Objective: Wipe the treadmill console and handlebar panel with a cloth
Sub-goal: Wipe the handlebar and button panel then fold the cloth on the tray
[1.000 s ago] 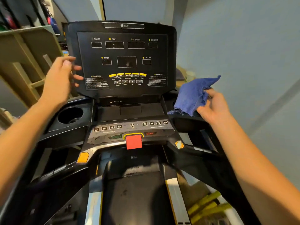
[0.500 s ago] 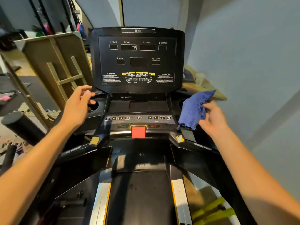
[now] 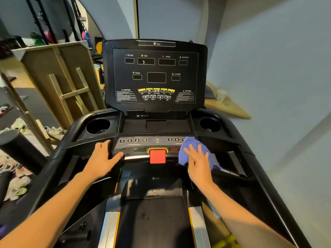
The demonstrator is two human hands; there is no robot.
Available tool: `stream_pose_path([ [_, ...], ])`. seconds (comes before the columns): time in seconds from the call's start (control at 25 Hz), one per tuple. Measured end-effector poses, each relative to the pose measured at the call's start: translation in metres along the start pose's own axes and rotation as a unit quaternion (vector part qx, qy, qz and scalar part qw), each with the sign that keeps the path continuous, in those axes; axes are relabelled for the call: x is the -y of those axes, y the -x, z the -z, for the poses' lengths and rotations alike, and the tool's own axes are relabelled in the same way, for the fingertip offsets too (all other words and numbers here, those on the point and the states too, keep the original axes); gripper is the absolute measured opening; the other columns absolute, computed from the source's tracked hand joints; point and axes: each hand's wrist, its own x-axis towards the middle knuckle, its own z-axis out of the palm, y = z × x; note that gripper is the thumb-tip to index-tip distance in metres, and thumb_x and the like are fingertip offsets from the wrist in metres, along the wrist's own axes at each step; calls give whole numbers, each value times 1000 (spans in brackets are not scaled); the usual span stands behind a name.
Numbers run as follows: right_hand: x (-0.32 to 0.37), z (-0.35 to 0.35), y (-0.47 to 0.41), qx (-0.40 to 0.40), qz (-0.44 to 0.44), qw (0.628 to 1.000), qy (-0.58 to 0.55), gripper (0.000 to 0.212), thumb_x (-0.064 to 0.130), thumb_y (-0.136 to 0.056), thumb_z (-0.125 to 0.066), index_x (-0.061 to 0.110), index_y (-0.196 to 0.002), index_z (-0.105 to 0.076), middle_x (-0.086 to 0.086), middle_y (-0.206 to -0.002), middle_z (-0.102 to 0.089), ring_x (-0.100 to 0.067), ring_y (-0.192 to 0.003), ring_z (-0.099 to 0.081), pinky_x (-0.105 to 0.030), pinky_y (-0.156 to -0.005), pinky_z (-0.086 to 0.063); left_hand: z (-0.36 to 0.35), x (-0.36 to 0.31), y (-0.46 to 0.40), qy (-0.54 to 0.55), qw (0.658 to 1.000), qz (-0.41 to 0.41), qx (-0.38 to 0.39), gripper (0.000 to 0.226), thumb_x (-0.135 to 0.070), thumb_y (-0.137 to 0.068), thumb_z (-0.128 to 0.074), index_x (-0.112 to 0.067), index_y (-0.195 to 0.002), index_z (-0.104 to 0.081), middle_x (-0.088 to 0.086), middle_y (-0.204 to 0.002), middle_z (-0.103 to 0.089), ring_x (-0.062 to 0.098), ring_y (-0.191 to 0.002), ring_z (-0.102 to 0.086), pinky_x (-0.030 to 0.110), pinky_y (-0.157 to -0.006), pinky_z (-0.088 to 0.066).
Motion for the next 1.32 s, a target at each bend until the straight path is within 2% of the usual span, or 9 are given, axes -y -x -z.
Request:
stream_pose_path([
  [0.08, -8, -16, 4, -5, 34, 997, 70, 40, 21, -101, -47, 21, -142, -52, -4, -157, -34, -29, -150, -17, -50, -121, -2, -10, 10, -3, -6, 999, 8, 33, 87, -53, -85, -66, -13, -151, -27, 12, -139, -35, 32, -121, -53, 44, -106, -43],
  [0.16, -11, -15, -1, -13, 36, 992, 118, 59, 53, -101, -24, 25, -151, -36, 1, -162, -20, -22, -151, -7, -47, -122, -1, -20, 17, -4, 8, 999, 8, 44, 94, -56, -83, -67, -18, -154, -19, 10, -142, -32, 32, -121, -54, 44, -105, -44],
  [0.24, -13, -12, -10, -9, 37, 981, 190, 72, 65, -96, -8, 27, -155, -25, 2, -163, -14, -21, -152, -4, -45, -122, 1, -27, 22, -4, 15, 999, 14, 28, 98, -59, -81, -68, -21, -155, -15, 8, -144, -32, 31, -121, -55, 45, -100, -47],
  [0.36, -2, -12, -34, 2, -4, 981, 192, 74, 64, -93, -18, 25, -155, -22, -1, -164, -15, -23, -151, -5, -44, -119, 2, -31, 23, -4, -14, 1000, 18, -2, 99, -65, -77, -67, -25, -154, -17, 4, -145, -33, 31, -116, -59, 48, -91, -51],
  [0.52, 7, -21, -56, -1, -9, 975, 222, 77, 67, -94, -6, 25, -155, -24, 0, -163, -20, -25, -151, -8, -46, -120, -2, -31, 23, -4, -31, 999, 16, -19, 100, -67, -76, -67, -25, -153, -19, 3, -143, -35, 30, -112, -61, 48, -88, -52],
  [0.8, 5, -19, -29, 75, 164, 966, 183, 62, 58, -100, -10, 34, -152, -31, 11, -160, -29, -14, -151, -10, -43, -123, -5, -33, 27, -6, -34, 999, 16, -20, 100, -70, -74, -65, -29, -152, -19, 2, -142, -37, 29, -111, -62, 50, -88, -52],
  [0.96, -25, 2, -9, 55, 201, 959, 190, 51, 41, -103, -27, 25, -148, -43, 8, -155, -39, -15, -149, -21, -36, -122, -9, -34, 27, -6, -39, 999, 14, -23, 100, -71, -74, -65, -28, -152, -19, 2, -142, -37, 28, -109, -63, 48, -87, -53],
  [1.12, -33, 7, -20, 27, 122, 973, 192, 57, 48, -104, -16, 23, -151, -37, 2, -157, -37, -16, -149, -20, -29, -121, -4, -34, 27, -6, -46, 998, 14, -28, 101, -71, -74, -65, -27, -153, -19, 2, -140, -38, 27, -108, -63, 46, -85, -54],
  [1.32, -10, -16, -63, 13, 2, 976, 217, 53, 45, -101, -23, 31, -152, -28, -7, -160, -31, -31, -149, -21, -48, -117, -23, -34, 27, -6, -42, 999, 12, -27, 101, -69, -74, -67, -26, -152, -20, 3, -140, -39, 26, -109, -63, 44, -85, -54],
])
